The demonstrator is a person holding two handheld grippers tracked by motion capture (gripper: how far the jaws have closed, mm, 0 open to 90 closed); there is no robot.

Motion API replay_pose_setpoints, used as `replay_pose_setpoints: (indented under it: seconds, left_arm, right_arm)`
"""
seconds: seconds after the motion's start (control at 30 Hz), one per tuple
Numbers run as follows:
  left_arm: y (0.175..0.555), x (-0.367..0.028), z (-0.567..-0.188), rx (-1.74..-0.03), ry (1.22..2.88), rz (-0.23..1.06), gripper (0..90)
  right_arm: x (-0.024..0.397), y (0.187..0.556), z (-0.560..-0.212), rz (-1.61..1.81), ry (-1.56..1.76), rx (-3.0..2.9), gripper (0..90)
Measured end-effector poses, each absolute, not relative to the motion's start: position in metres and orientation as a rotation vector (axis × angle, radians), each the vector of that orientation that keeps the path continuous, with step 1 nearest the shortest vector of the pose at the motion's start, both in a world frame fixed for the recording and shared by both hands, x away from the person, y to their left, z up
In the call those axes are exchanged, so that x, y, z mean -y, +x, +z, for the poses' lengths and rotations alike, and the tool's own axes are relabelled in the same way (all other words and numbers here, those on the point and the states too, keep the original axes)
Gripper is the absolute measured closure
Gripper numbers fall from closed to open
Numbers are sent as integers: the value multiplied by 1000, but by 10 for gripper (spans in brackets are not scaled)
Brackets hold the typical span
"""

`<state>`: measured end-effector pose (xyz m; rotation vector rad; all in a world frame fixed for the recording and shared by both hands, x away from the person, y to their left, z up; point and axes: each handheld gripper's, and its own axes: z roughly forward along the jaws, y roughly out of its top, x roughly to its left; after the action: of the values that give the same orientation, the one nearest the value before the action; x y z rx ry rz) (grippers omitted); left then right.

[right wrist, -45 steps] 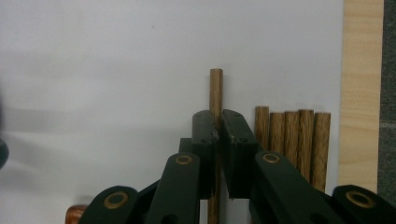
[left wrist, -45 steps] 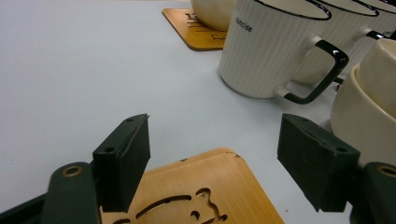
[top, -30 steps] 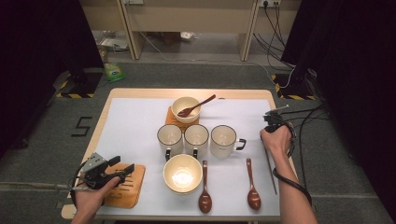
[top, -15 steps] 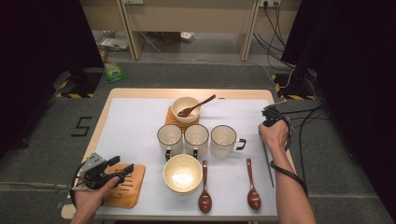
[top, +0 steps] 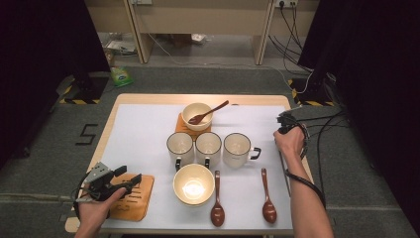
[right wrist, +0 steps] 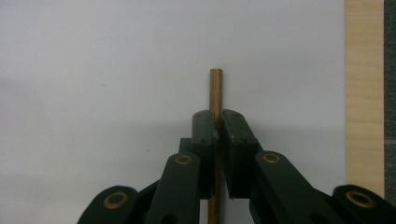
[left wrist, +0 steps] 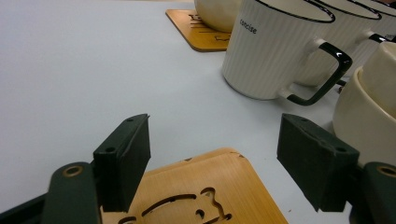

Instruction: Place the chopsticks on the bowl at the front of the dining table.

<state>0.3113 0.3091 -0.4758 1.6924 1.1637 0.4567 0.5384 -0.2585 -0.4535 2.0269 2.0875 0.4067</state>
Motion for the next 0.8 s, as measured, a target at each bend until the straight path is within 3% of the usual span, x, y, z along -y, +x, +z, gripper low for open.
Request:
replay_pose_setpoints:
  seconds: [0.43, 0.8]
  left_arm:
    - [311, -307, -476, -1161, 1696, 454, 251]
    - [311, -309, -475, -1161, 1688, 458, 251]
  right_arm:
    - [258, 538, -454, 403, 2011, -2093, 826]
    - [256, 534, -453, 450, 2013, -2082, 728]
